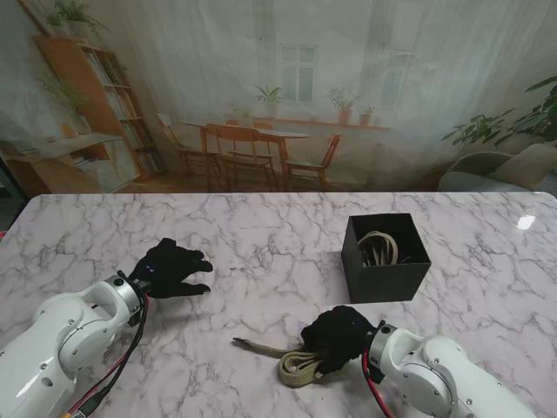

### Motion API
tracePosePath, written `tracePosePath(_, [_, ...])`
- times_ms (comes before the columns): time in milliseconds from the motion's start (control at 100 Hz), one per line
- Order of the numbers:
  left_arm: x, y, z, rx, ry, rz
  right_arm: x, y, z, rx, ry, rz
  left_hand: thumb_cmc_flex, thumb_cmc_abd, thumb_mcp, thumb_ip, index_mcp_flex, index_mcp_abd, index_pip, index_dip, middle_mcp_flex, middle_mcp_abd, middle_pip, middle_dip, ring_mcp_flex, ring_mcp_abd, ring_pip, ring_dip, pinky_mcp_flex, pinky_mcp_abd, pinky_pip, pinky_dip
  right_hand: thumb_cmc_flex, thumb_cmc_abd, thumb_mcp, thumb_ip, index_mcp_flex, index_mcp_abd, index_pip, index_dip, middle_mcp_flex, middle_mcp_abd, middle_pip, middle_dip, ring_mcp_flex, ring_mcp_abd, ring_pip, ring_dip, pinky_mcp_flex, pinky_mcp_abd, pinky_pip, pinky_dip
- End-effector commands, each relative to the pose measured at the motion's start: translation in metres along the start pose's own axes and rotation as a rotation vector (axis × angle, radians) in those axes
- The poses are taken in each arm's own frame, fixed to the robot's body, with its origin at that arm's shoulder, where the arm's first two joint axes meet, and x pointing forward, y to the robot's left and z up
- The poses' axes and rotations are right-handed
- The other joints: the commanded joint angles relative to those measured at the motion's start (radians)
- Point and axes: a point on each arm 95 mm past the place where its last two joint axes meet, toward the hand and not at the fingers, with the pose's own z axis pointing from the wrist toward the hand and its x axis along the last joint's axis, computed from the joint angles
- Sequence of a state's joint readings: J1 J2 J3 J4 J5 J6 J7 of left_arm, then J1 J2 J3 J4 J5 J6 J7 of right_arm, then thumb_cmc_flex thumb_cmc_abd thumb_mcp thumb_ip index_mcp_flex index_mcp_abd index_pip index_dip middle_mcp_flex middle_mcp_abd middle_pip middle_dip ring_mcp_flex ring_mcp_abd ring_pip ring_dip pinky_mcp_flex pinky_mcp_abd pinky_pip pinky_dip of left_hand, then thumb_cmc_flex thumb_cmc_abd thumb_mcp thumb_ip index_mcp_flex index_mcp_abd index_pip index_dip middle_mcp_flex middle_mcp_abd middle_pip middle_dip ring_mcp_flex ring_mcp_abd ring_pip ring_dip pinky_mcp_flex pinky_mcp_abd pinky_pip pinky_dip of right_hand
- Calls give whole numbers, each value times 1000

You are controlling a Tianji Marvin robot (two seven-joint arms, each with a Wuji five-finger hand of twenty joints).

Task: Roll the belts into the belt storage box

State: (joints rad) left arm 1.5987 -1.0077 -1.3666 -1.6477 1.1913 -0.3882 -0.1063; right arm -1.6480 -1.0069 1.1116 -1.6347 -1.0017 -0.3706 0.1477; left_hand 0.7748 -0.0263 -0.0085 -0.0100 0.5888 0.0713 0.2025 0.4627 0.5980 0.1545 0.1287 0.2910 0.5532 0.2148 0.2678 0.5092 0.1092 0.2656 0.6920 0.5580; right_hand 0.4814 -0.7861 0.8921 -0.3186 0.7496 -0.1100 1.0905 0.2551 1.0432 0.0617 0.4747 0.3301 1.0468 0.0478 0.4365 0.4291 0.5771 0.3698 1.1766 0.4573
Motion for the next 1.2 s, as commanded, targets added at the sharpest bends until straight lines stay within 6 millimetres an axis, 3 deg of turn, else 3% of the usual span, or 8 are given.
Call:
tracePosePath(0, [1, 1, 0, -14, 2, -1, 0, -13, -1, 23, -7, 10, 17, 42, -21, -8, -7, 16, 0, 3, -14, 2, -2, 8, -1, 9, -7, 10, -22, 45, -33, -15, 54, 110, 97, 42, 76, -124, 187, 69, 69, -37, 78, 42, 59, 11, 30, 27, 27, -29, 55, 27])
tracePosePath(120, [1, 1, 0, -13, 2, -1, -1, -13, 0, -7, -11, -4, 18, 42, -21, -8, -7, 16, 0, 3, -14, 2, -2, 8, -2, 9, -7, 10, -22, 45, -32, -15, 93, 109, 115, 46, -11, -167, 77, 175, 146, -36, 126, 113, 127, 31, 110, 98, 73, -61, 125, 49])
tracePosePath(410, [15, 2, 13, -62, 71, -20, -3, -14, 1, -48, -9, -34, 16, 24, -23, -8, -28, 21, -10, -1, -20, 8, -5, 7, -3, 12, -7, 10, -13, 44, -26, -12, 135, 113, 128, 52, -31, -177, 56, 191, 195, -60, 166, 144, 162, 23, 165, 131, 82, -77, 158, 55])
tracePosePath(750, [57, 6, 55, -185, 252, -66, -1, -13, 3, -56, 1, -32, -66, -125, -14, -4, -272, 102, -154, -102, -254, 117, -120, -97, -29, 27, 6, 15, 30, -23, 37, -1, 141, 118, 127, 53, -31, -181, 50, 194, 193, -65, 162, 142, 159, 18, 160, 132, 73, -82, 155, 50])
tracePosePath(920, [75, 17, 76, -259, 306, -112, 0, -14, 5, -57, 3, -33, -77, -192, -5, -3, -334, 121, -182, -152, -266, 138, -121, -125, -17, 34, 39, 29, 52, -33, 115, 26, 142, 120, 126, 53, -28, -182, 48, 195, 188, -63, 158, 141, 154, 18, 155, 131, 65, -85, 150, 48])
tracePosePath(1060, [84, 25, 83, -302, 328, -125, 0, -14, 5, -64, 1, -39, -45, -236, 7, 0, -287, 143, -106, -118, -203, 108, -66, -57, 21, 38, 89, 68, 76, -31, 197, 60, 138, 123, 123, 52, -28, -188, 44, 196, 175, -63, 148, 139, 142, 18, 144, 128, 32, -88, 137, 45])
tracePosePath(1110, [85, 26, 83, -309, 335, -117, 0, -13, 5, -67, 0, -44, -17, -243, 16, 2, -233, 126, -53, -72, -194, 82, -34, -14, 22, 35, 103, 88, 79, -33, 216, 68, 135, 124, 122, 52, -28, -194, 42, 197, 171, -63, 145, 139, 137, 19, 139, 127, 22, -86, 136, 46])
tracePosePath(1190, [86, 27, 82, -314, 342, -91, 0, -13, 5, -69, -2, -48, 95, -223, 51, 7, -68, 47, 95, 72, -178, 67, 12, 42, 26, 18, 110, 105, 82, -37, 230, 70, 133, 126, 122, 52, -28, -194, 41, 198, 165, -63, 141, 140, 133, 21, 136, 126, 9, -82, 134, 48])
